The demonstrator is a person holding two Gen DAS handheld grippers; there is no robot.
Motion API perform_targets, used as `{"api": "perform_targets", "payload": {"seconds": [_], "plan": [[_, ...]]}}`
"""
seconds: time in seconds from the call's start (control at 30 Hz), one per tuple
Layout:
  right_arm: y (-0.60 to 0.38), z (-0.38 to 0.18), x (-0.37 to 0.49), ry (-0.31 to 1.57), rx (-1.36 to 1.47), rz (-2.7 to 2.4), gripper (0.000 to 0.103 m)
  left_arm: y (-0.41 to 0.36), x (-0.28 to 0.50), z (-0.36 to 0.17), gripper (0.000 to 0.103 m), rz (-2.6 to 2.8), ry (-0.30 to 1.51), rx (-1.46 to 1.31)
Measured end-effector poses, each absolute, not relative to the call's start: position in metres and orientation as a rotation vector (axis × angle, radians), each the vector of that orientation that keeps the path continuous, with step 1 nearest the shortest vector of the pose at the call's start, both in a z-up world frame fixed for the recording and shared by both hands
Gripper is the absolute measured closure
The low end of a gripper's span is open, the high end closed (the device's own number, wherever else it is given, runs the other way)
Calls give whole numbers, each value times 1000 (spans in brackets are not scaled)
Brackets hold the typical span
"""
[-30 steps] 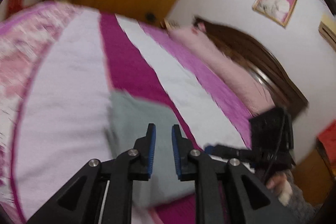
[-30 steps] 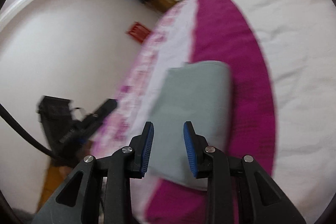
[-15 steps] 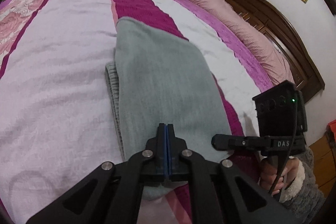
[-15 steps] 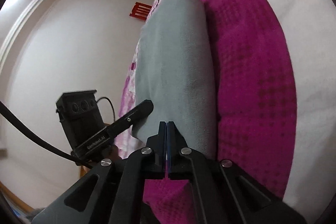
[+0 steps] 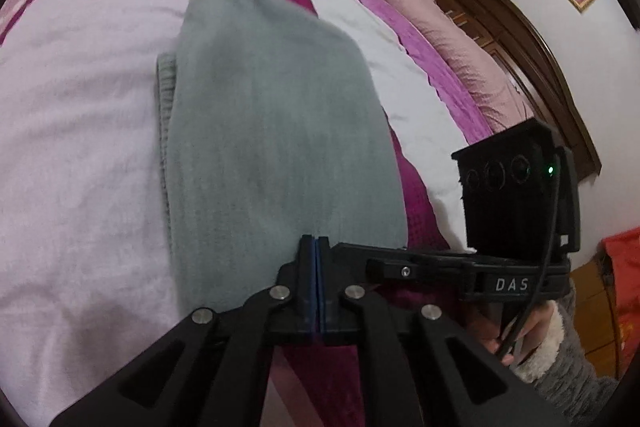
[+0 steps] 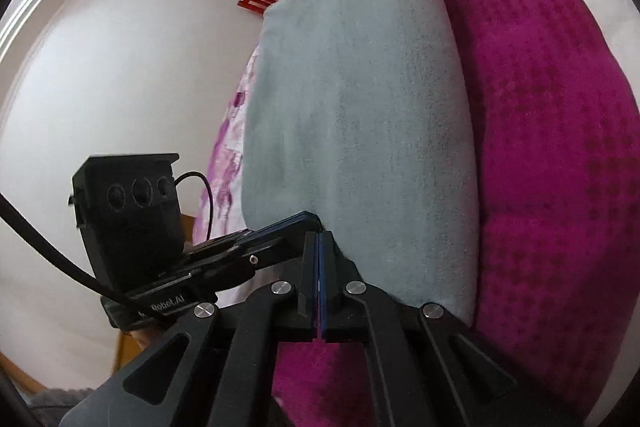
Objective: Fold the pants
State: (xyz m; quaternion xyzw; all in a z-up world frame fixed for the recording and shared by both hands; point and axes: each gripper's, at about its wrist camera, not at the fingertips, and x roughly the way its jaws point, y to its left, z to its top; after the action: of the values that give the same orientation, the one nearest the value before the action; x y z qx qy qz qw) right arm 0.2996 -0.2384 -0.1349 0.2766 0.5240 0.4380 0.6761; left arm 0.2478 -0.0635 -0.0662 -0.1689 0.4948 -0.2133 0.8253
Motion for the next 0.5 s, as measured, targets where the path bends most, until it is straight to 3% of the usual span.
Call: {"api": "perform_targets", "payload": {"seconds": [0.2, 0.37, 0.5], "plan": [[-258, -119, 294, 1159, 694, 973, 103, -54, 239, -48, 103, -475, 1015, -353], [-277, -134, 304, 1193, 709, 906, 103, -39, 247, -70, 102, -477, 1060, -439], [-275, -120, 310, 1185, 674, 902, 103, -42, 241, -45, 103, -518, 969, -397]]}}
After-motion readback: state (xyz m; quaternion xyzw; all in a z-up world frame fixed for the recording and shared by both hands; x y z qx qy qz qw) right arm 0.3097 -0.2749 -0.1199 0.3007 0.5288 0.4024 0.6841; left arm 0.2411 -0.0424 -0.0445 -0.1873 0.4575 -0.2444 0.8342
